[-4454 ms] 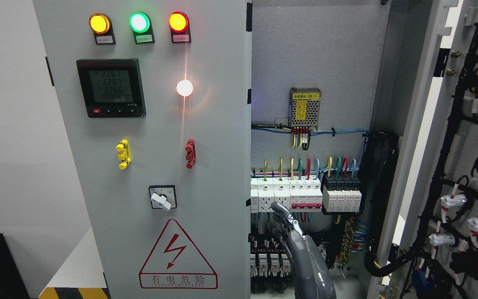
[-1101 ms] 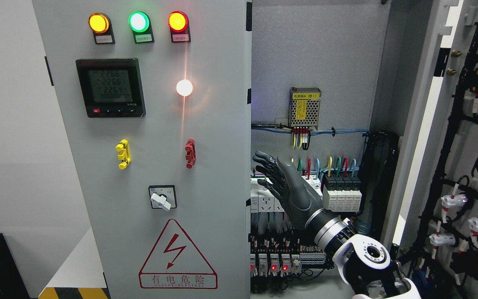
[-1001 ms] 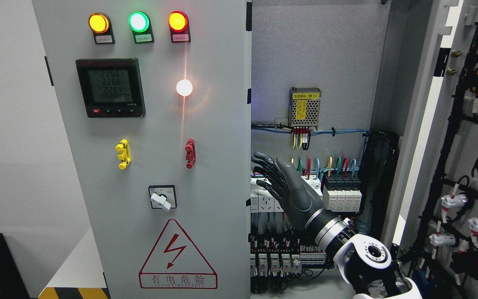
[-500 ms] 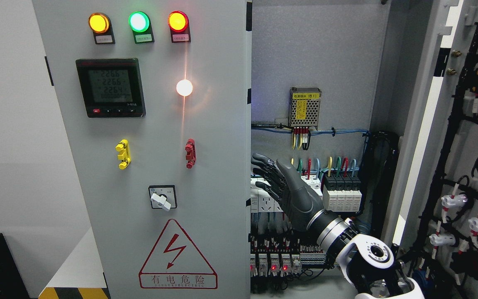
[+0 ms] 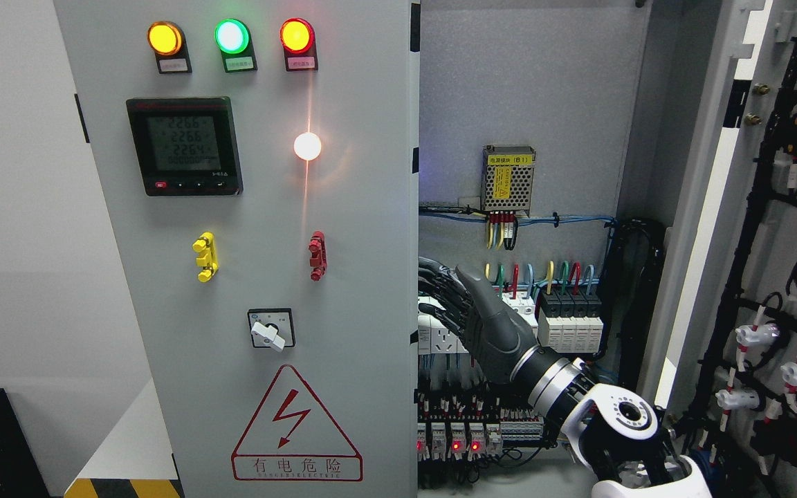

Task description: Open door with both hands

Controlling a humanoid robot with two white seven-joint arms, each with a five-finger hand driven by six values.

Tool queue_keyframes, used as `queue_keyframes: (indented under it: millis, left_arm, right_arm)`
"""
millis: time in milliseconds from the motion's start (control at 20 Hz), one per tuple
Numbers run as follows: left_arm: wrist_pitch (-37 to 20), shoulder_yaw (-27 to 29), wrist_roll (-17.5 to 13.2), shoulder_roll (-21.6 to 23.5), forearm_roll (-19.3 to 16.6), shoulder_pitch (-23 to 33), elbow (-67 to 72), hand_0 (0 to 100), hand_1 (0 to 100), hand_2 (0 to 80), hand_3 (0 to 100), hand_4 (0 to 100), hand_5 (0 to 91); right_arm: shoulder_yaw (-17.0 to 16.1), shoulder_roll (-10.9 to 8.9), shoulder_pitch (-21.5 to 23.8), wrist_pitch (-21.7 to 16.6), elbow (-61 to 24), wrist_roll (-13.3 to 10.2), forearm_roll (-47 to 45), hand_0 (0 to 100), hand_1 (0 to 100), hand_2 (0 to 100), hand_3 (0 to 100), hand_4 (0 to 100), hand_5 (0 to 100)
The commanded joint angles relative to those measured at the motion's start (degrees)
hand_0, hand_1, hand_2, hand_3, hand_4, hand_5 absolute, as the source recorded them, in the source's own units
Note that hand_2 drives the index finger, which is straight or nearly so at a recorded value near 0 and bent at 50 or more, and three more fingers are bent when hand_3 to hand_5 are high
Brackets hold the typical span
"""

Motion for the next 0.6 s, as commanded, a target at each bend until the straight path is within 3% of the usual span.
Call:
queue_keyframes:
  millis: [0,100,450,550]
  left_arm:
    - [-0.05,-1.41,-0.01,0.00,0.00,-1.58,0.00,0,0,0.0,0,0,0.0]
    - [0.04,-1.41,-0.01,0.00,0.00,-1.58,0.00,0,0,0.0,0,0,0.0]
    - [0.04,-1.41,-0.01,0.00,0.00,-1.58,0.00,0,0,0.0,0,0,0.0]
    - [0.04,-1.41,-0.01,0.00,0.00,-1.58,0.00,0,0,0.0,0,0,0.0]
  right_arm:
    - [-0.18,-1.40,-0.81,0.03,2.47,1.38,0.00,19,0,0,0,0,0]
    - [-0.70,-2.45,-1.52,-0.06,3.09,1.38,0.00,19,0,0,0,0,0]
    - [-1.06,-2.80,-2.75,-0.41,5.29,1.55,0.00,19,0,0,0,0,0]
    - [-1.06,-3.07,-3.19,-0.24,5.29,3.13,-2.01,19,0,0,0,0,0]
